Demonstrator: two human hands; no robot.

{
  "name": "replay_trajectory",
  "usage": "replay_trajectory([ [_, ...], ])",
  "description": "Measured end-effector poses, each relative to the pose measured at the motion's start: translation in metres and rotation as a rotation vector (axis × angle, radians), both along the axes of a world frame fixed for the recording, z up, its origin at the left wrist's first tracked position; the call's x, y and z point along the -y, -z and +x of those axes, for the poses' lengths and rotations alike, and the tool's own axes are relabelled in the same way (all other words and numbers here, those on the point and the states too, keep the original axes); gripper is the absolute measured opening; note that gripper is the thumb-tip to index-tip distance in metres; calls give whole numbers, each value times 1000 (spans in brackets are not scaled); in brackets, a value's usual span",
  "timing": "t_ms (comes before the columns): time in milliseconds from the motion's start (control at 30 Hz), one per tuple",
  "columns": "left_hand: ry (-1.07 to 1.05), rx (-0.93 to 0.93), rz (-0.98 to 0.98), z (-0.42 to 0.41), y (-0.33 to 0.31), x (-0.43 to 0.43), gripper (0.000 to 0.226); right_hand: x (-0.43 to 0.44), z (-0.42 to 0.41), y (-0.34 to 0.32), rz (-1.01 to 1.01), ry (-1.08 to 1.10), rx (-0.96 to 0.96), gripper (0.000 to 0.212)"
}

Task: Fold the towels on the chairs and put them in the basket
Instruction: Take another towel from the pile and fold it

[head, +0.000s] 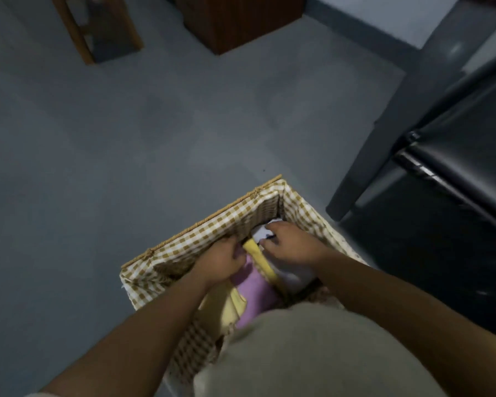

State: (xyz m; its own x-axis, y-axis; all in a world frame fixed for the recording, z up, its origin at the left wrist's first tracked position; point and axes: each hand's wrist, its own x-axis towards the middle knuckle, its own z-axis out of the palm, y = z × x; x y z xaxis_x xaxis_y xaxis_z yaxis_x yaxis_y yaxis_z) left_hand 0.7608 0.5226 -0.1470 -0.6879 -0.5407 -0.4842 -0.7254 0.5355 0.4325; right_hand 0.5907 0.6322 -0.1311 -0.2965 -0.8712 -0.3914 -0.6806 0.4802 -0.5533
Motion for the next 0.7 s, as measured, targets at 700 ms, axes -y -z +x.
replay_trajectory([
  [700, 527, -667, -279, -271, -397, -227, 22, -362, -165, -387, -254, 844, -673, 48],
])
